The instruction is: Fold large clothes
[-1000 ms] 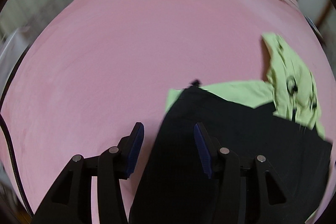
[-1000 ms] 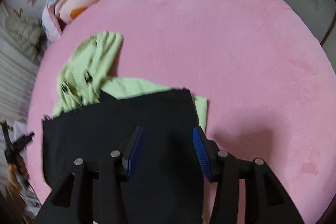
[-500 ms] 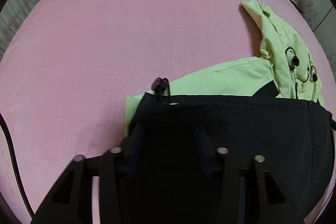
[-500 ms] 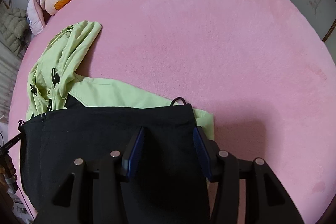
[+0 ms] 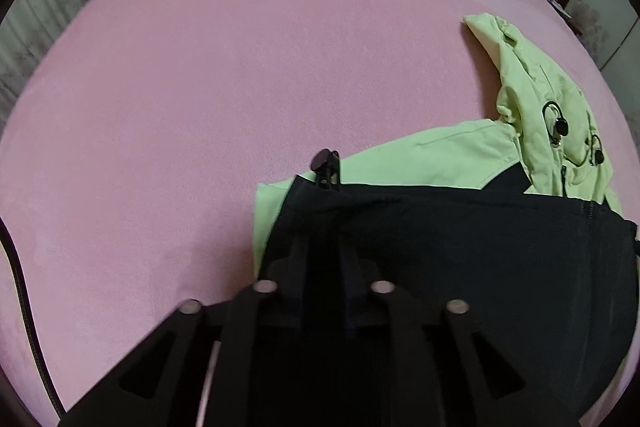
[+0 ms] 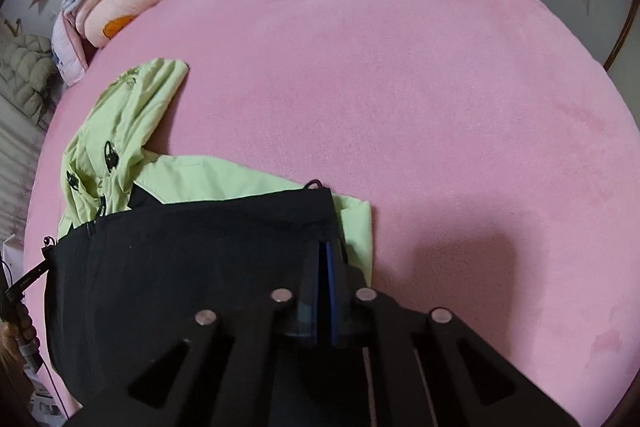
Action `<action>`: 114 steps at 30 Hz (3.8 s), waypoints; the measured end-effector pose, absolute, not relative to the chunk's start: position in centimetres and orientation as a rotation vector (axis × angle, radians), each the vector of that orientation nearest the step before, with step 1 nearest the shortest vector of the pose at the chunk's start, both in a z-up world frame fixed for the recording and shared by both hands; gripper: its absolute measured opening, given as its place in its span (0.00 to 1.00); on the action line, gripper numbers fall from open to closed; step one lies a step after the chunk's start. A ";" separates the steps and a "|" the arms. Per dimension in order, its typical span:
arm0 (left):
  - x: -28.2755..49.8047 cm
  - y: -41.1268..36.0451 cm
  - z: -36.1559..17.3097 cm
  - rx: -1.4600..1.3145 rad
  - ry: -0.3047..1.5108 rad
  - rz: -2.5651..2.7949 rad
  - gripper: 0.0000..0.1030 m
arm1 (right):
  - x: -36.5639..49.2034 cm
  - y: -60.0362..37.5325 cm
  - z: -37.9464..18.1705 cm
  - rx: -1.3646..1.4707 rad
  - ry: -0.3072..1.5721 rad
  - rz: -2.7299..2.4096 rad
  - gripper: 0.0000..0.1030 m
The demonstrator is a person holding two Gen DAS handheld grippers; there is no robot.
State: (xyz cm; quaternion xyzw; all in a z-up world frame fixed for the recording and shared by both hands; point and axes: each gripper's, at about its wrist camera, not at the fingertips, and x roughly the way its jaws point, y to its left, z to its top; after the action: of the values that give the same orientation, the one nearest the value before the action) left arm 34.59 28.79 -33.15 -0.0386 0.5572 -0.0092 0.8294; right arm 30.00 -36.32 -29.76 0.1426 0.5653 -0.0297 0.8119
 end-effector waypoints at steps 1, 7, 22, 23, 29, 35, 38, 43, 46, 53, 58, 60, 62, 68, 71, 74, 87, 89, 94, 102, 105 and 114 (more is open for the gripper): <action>34.7 28.9 -33.3 -0.081 1.185 -0.024 0.26 | 30.3 -36.3 -29.8 0.306 1.204 -0.051 0.33; 35.7 28.7 -34.4 -0.082 1.207 -0.085 0.63 | 31.6 -36.1 -31.2 0.292 1.213 -0.014 0.41; 32.6 29.1 -30.2 -0.060 1.042 0.006 0.02 | 28.0 -34.2 -24.1 0.275 0.967 0.010 0.12; 32.5 29.2 -29.5 -0.066 1.022 0.012 0.02 | 27.8 -34.0 -23.2 0.270 0.944 0.010 0.12; 34.6 28.7 -27.1 -0.079 0.940 0.063 0.02 | 29.5 -33.3 -20.7 0.240 0.859 -0.009 0.11; 38.3 27.1 -29.4 -0.042 0.955 0.122 0.02 | 33.0 -33.7 -24.5 0.205 0.901 -0.096 0.12; 39.7 25.6 -33.8 0.071 1.034 0.186 0.03 | 34.2 -33.4 -28.6 0.161 1.001 -0.136 0.13; 40.5 24.7 -35.7 0.092 1.063 0.229 0.07 | 34.3 -33.4 -30.5 0.167 1.081 -0.197 0.29; 40.3 24.7 -34.2 0.105 1.078 0.224 0.29 | 33.4 -32.6 -27.9 0.135 1.020 -0.214 0.30; 30.8 20.9 -26.3 -0.024 0.887 0.124 0.81 | 28.3 -24.2 -21.8 0.207 0.916 0.004 0.41; 24.7 16.9 -27.8 -0.064 0.937 0.074 0.82 | 23.7 -12.5 -24.2 0.193 1.008 0.261 0.41; 23.5 15.9 -29.9 -0.027 0.977 0.115 0.81 | 22.6 -9.3 -26.0 0.118 1.043 0.293 0.41; 23.0 15.9 -32.4 0.016 1.012 0.182 0.81 | 21.9 -8.3 -27.8 0.051 1.062 0.277 0.41; 22.3 20.6 -35.0 0.080 0.986 0.267 0.82 | 19.8 -17.1 -31.6 -0.021 1.097 0.023 0.36; 22.5 22.9 -35.8 0.123 0.966 0.283 0.85 | 18.2 -24.0 -31.8 -0.071 1.093 -0.171 0.33; 23.4 24.3 -36.6 0.091 0.965 0.276 0.88 | 17.3 -28.4 -31.9 0.014 1.111 -0.192 0.31; 24.3 24.8 -33.4 -0.009 1.100 0.226 0.89 | 17.1 -28.6 -29.6 0.159 1.178 -0.205 0.29; 24.0 24.1 -31.2 -0.006 1.111 0.183 0.89 | 17.0 -28.2 -27.7 0.183 1.177 -0.172 0.29; 23.9 21.5 -25.6 -0.016 1.144 0.060 0.89 | 17.5 -25.9 -21.3 0.208 1.164 -0.038 0.29; 28.6 19.3 -14.7 -0.061 1.042 -0.082 0.97 | 23.1 -23.0 -11.9 0.204 1.136 0.125 0.29; 30.5 18.5 -11.5 -0.074 1.000 -0.094 0.99 | 26.0 -22.3 -8.4 0.137 1.087 0.124 0.29; 39.8 13.5 -8.7 0.023 0.909 -0.155 0.99 | 35.7 -22.2 -3.4 0.161 0.958 0.158 0.29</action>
State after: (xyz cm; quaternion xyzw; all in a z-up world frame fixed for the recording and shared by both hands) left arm 39.77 13.45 -8.74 0.0110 0.4385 -0.0750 0.8956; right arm 35.71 -22.22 -3.42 0.0773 0.4601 0.0756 0.8813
